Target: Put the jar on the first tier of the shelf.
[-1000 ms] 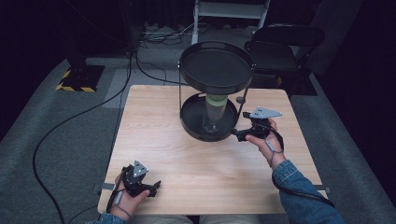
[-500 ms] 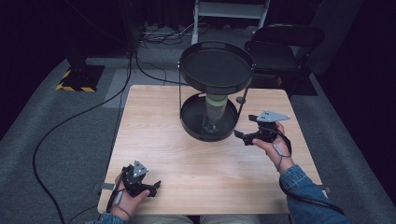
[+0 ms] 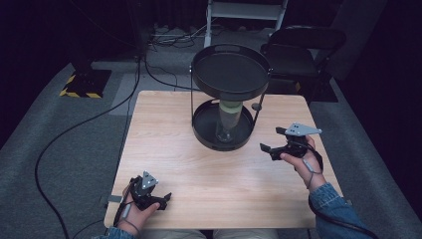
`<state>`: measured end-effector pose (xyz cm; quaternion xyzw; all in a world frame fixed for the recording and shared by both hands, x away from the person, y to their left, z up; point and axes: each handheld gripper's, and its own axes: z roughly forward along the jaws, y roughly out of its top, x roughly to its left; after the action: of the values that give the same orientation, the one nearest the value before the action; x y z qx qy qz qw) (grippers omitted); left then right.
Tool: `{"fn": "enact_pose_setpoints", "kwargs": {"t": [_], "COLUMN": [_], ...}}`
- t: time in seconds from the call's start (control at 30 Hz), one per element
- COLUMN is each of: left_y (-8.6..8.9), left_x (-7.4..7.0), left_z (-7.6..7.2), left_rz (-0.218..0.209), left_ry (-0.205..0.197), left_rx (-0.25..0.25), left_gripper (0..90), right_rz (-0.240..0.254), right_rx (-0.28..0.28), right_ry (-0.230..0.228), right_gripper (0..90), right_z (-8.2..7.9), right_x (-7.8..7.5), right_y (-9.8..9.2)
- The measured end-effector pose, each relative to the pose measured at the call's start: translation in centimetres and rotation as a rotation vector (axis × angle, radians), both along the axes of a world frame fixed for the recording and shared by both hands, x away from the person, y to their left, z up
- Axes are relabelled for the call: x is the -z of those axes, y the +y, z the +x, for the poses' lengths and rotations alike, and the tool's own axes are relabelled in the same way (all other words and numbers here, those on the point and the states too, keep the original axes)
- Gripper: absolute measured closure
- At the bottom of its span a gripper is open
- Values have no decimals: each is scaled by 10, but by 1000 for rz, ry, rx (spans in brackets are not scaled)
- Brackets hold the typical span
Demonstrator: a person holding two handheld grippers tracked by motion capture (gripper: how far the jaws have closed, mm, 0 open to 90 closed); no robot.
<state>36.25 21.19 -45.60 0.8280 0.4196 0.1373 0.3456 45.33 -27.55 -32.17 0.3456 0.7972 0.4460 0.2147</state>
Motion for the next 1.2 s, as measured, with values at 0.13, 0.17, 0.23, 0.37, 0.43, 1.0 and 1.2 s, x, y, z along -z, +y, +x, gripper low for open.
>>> {"fn": "enact_pose_setpoints", "kwargs": {"t": [0.13, 0.17, 0.23, 0.37, 0.43, 1.0, 1.2], "left_y": [0, 0, 0, 0, 0, 0, 0], "left_x": [0, 0, 0, 0, 0, 0, 0], "left_z": [0, 0, 0, 0, 0, 0, 0], "left_rz": [0, 0, 0, 0, 0, 0, 0], "left_ry": [0, 0, 0, 0, 0, 0, -1], "left_rx": [0, 0, 0, 0, 0, 0, 0], "left_gripper": [2, 2, 2, 2, 2, 2, 2], "right_rz": [7, 6, 7, -5, -7, -40, -60], "right_rx": [9, 10, 16, 29, 34, 70, 78], "right_ry": [2, 2, 5, 13, 13, 28, 41], "right_gripper": [35, 35, 35, 34, 34, 34, 34], "right_z": [-5, -6, -8, -14, -16, -41, -48], "right_x": [-1, 0, 0, 3, 3, 14, 19], "right_y": [-7, -9, -13, -21, -24, -49, -58]}}
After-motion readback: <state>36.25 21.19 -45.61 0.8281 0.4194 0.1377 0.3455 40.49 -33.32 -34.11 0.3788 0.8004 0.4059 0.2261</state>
